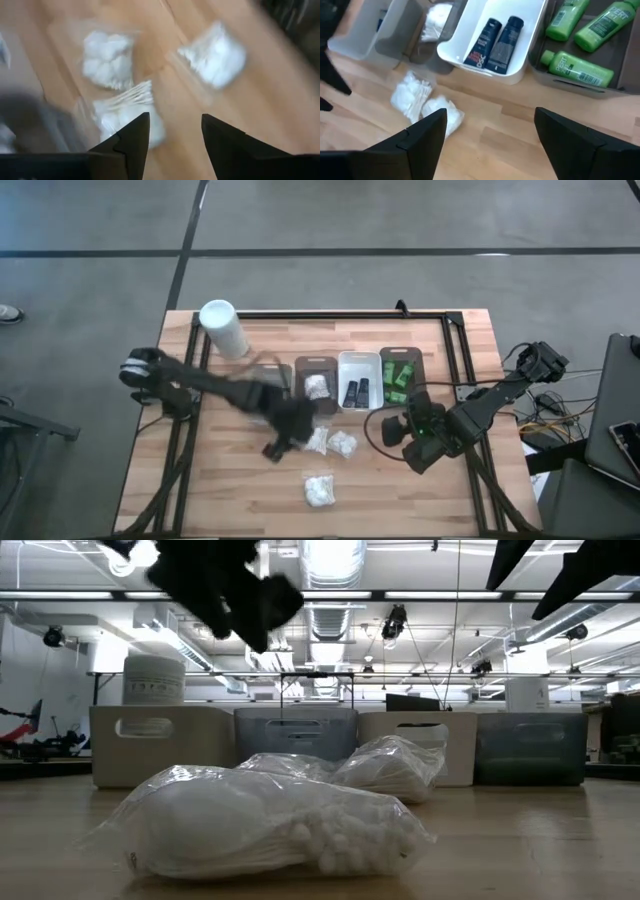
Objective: Pick & Place Travel size toiletries
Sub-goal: Put the bottom cotton pack into the left black bin
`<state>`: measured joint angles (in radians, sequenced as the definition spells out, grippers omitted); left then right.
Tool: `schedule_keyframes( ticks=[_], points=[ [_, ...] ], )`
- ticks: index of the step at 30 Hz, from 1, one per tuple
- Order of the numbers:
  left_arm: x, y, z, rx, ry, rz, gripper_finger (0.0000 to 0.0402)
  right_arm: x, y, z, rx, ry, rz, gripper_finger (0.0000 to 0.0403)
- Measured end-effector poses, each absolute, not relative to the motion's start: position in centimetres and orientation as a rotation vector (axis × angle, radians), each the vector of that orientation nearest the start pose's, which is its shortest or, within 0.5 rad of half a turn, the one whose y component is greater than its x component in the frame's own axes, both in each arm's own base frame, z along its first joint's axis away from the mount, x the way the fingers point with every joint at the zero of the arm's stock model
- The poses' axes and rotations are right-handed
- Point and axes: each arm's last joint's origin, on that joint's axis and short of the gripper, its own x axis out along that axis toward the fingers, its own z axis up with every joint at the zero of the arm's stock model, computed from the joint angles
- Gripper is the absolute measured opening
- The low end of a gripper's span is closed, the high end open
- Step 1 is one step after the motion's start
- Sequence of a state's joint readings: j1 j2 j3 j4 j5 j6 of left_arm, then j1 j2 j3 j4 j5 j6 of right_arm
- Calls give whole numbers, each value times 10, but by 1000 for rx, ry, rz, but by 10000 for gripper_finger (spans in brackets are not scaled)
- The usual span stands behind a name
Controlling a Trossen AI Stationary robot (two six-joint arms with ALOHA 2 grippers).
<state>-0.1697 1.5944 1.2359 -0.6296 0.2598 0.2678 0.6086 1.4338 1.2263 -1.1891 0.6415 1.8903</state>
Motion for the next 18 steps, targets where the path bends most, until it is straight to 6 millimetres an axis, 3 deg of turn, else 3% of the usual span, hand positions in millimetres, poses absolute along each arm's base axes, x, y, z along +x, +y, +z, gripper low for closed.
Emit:
schedule_keyframes(
  ticks=[3, 5, 8, 12, 15, 18],
  points=[
    [317, -104, 248, 497, 917, -576, 181, 216, 131, 283, 858, 692, -918, 302],
    [316, -124, 239, 460, 945, -582, 181, 216, 131, 283, 846, 718, -902, 305],
    [318, -137, 225, 156, 1049, -534, 180, 217, 133, 283, 848, 732, -878, 309],
    [328, -142, 210, -349, 1146, -233, 177, 220, 135, 284, 859, 727, -852, 314],
    [331, -146, 200, -672, 1147, -34, 177, 221, 136, 284, 850, 730, -829, 318],
    [328, -152, 189, -878, 1093, 76, 177, 221, 136, 284, 843, 732, -824, 322]
  ],
)
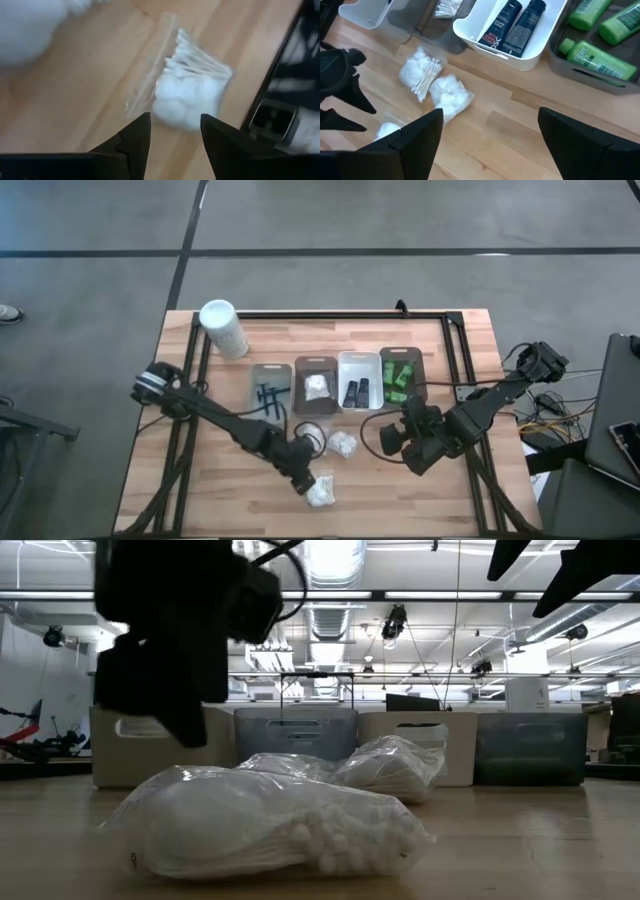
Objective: Pick & Place Travel size toiletries
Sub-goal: Put the bottom cotton pack into the left black bin
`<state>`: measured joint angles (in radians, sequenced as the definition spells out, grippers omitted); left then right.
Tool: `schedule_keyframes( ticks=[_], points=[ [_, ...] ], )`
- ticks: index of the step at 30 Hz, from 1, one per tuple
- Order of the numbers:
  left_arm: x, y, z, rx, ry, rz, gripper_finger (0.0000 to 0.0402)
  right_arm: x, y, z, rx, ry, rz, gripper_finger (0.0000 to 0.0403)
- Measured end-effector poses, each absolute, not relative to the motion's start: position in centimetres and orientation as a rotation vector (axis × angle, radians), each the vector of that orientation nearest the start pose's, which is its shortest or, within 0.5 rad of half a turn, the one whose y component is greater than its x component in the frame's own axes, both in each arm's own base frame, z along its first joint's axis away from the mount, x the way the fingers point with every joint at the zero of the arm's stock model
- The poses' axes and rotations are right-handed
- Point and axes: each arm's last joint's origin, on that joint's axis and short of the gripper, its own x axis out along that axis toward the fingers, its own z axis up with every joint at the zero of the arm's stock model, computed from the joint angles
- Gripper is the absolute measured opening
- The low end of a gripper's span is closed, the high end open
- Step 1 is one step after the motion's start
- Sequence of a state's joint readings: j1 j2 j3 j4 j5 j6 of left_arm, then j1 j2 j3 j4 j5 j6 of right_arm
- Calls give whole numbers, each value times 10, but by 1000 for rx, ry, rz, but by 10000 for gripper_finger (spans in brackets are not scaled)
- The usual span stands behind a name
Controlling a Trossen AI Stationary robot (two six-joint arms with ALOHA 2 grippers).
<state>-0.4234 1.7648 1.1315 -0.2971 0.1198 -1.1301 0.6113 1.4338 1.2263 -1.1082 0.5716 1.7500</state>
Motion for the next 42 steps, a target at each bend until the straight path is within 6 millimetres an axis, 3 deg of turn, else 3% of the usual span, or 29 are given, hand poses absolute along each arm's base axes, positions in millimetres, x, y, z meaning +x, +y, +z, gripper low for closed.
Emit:
schedule_keyframes(
  ticks=[7, 13, 22, 28, 35, 39, 42],
  points=[
    [310, -155, 162, -1215, 1031, 399, 181, 221, 136, 284, 824, 739, -814, 333],
    [312, -155, 154, -1345, 891, 366, 179, 221, 136, 284, 793, 748, -803, 338],
    [302, -156, 146, -1308, 943, 417, 179, 221, 136, 284, 789, 750, -803, 311],
    [308, -162, 141, -1342, 922, 365, 179, 221, 136, 284, 788, 751, -803, 302],
    [321, -171, 130, -1380, 874, 245, 179, 220, 135, 284, 785, 753, -810, 317],
    [322, -171, 130, -1283, 837, 207, 173, 220, 135, 284, 785, 753, -810, 328],
    [323, -170, 129, -1224, 832, 181, 146, 220, 135, 284, 787, 752, -811, 334]
  ],
)
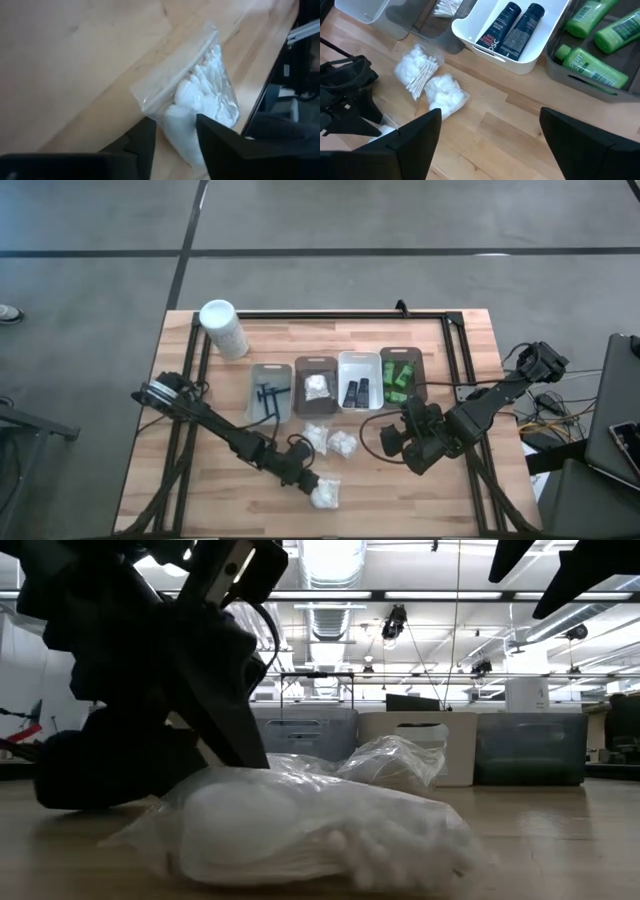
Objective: Pick & Place Travel size toiletries
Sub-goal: Put the bottom cotton pack into the left black bin
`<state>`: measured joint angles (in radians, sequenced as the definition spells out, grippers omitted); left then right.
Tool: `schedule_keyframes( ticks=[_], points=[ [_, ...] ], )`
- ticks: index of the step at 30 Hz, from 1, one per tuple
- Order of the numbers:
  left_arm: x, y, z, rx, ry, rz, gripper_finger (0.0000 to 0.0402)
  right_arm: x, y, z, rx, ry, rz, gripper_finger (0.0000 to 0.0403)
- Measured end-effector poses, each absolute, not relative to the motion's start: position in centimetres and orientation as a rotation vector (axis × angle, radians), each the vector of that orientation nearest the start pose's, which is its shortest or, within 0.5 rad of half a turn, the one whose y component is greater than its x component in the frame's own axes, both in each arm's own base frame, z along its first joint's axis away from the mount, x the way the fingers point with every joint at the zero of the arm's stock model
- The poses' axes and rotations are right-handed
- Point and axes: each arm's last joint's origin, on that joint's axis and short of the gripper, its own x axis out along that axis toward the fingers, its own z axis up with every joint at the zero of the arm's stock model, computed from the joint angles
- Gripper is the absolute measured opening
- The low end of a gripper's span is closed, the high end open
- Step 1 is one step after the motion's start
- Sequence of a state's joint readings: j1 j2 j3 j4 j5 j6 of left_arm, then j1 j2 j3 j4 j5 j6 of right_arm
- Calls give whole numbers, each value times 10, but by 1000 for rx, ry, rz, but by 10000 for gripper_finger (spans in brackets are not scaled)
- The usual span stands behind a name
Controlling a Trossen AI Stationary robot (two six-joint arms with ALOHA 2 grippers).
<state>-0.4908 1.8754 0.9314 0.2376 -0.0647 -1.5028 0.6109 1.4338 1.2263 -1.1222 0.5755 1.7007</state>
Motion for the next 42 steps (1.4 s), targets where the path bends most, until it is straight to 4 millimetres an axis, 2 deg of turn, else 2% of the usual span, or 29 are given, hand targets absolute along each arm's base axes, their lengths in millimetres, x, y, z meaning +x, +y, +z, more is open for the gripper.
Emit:
schedule_keyframes(
  ticks=[8, 12, 16, 21, 24, 27, 31, 36, 39, 42],
  points=[
    [327, -170, 137, -1113, 730, 99, 15, 220, 135, 284, 787, 753, -811, 333],
    [326, -168, 154, -1052, 659, 74, 6, 221, 135, 285, 785, 753, -806, 319],
    [317, -159, 183, -965, 594, 99, 4, 221, 136, 288, 787, 751, -797, 304],
    [291, -133, 230, -798, 467, 285, 2, 223, 137, 294, 771, 746, -772, 290],
    [277, -108, 257, -694, 375, 396, 2, 224, 136, 299, 760, 713, -768, 285],
    [270, -76, 273, -625, 342, 470, 1, 225, 135, 303, 751, 674, -774, 284],
    [276, -30, 275, -603, 373, 528, 1, 227, 133, 304, 756, 656, -787, 292],
    [290, 16, 259, -638, 443, 564, 1, 227, 132, 303, 785, 644, -805, 306],
    [297, 35, 243, -709, 512, 559, 1, 227, 132, 302, 803, 638, -814, 314],
    [304, 41, 227, -724, 572, 575, 6, 227, 132, 302, 806, 639, -814, 321]
  ],
)
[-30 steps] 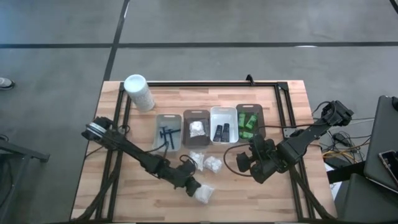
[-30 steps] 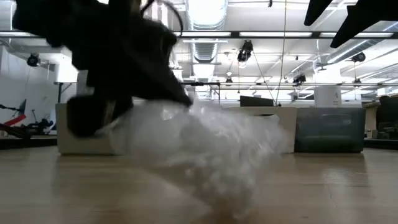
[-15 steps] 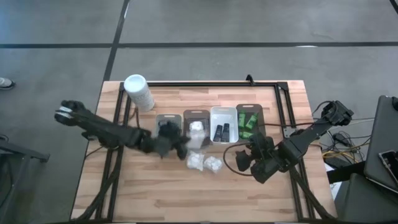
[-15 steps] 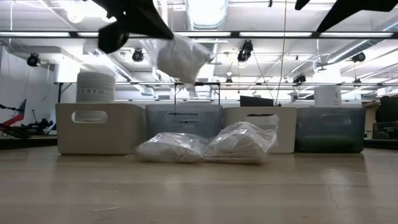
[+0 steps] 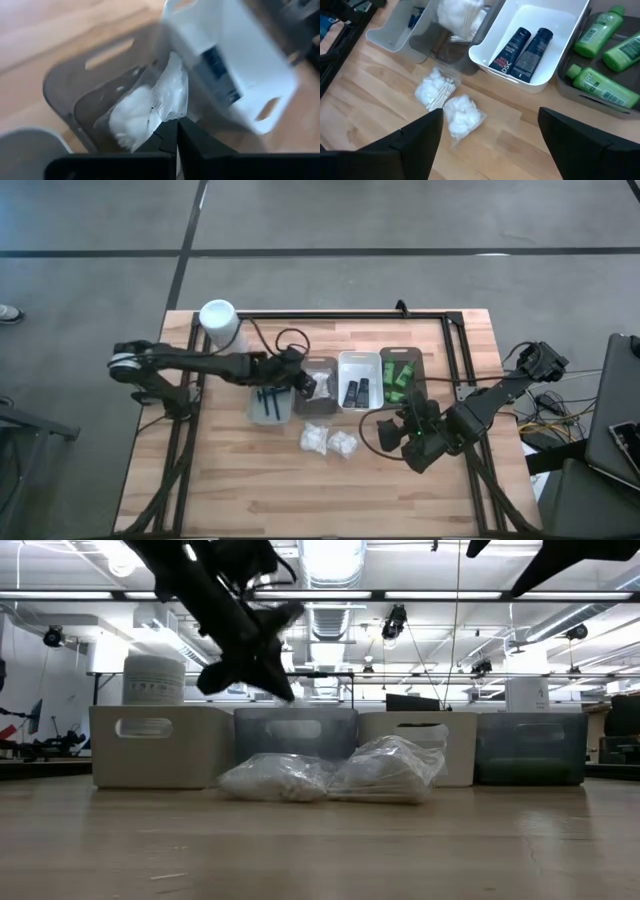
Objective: Pick & Place Travel size toiletries
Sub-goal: Put the bottom cotton pack into the left black bin, then put the left cotton pack into the left black bin
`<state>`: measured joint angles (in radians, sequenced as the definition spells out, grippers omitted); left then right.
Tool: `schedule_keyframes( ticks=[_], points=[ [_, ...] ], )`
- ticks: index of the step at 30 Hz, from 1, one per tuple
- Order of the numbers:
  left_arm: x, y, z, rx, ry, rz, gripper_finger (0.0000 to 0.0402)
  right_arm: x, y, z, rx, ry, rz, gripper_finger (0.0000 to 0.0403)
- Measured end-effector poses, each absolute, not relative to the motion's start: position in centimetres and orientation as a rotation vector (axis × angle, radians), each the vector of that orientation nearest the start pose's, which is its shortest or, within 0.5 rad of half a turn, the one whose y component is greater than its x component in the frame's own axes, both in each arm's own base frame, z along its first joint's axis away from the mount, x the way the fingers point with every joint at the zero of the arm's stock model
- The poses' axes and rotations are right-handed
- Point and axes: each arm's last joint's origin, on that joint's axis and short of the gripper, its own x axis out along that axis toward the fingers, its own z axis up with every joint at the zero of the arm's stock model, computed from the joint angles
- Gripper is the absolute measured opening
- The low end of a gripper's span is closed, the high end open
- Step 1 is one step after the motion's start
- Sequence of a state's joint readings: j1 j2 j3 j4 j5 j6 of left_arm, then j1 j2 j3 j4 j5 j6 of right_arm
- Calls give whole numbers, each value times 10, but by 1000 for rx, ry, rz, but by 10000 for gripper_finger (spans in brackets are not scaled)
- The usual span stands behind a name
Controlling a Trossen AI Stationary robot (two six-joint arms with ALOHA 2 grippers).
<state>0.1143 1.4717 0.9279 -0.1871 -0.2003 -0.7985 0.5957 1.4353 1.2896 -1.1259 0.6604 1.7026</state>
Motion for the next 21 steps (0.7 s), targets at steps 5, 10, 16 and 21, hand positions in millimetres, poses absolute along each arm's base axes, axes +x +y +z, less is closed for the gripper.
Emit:
schedule_keyframes(
  ticks=[5, 10, 16, 21],
  points=[
    [310, 39, 205, -683, 669, 587, 54, 227, 133, 302, 814, 643, -816, 336],
    [304, 38, 204, -652, 727, 611, 126, 227, 133, 302, 817, 648, -814, 351],
    [287, 38, 232, -474, 691, 610, 189, 228, 138, 295, 874, 794, -782, 359],
    [271, 38, 253, -374, 666, 593, 209, 236, 147, 274, 903, 911, -768, 355]
  ],
)
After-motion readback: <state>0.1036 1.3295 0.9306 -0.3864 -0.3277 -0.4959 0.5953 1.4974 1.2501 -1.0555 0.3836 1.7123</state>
